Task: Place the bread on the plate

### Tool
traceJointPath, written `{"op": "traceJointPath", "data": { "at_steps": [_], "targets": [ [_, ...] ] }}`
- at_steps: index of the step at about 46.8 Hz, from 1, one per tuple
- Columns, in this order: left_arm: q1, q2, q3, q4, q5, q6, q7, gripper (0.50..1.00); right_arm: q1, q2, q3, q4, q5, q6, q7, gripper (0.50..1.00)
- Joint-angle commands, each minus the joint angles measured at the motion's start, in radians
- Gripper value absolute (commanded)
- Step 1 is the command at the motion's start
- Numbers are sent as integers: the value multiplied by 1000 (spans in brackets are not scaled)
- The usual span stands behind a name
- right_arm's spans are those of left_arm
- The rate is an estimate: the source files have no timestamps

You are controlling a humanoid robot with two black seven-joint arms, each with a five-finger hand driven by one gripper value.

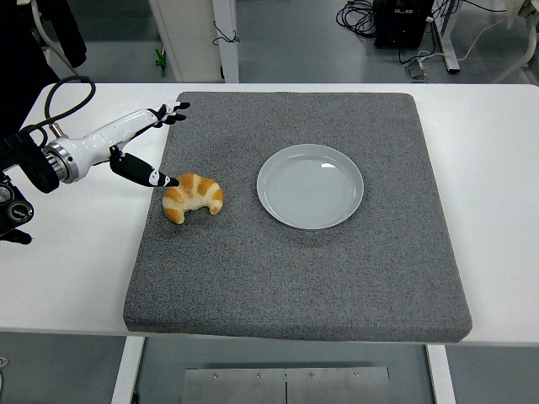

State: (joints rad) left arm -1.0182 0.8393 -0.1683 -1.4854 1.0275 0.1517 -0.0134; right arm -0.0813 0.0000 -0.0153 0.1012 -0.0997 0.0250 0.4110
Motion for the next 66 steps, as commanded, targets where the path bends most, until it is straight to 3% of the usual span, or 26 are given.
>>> {"op": "traceJointPath", "data": {
  "at_steps": [1,6,13,24,43,50,66],
  "targets": [
    [10,1,3,-7,51,0,3,966,0,0,0,0,0,1,0,1000],
    [18,-5,0,-6,86,2,7,966,0,0,0,0,0,0,0,1000],
    [18,-58,21,-4,117,11,70,966,0,0,0,0,0,1,0,1000],
    [18,-120,82,-3,184,98,139,966,0,0,0,0,0,0,0,1000],
    [18,-134,104,53,198,127,142,966,0,0,0,0,0,0,0,1000],
    [20,-177,133,103,197,181,142,966,0,0,0,0,0,0,0,1000],
    [21,-198,142,151,198,183,139,961,0,0,0,0,0,0,0,1000]
  ]
}}
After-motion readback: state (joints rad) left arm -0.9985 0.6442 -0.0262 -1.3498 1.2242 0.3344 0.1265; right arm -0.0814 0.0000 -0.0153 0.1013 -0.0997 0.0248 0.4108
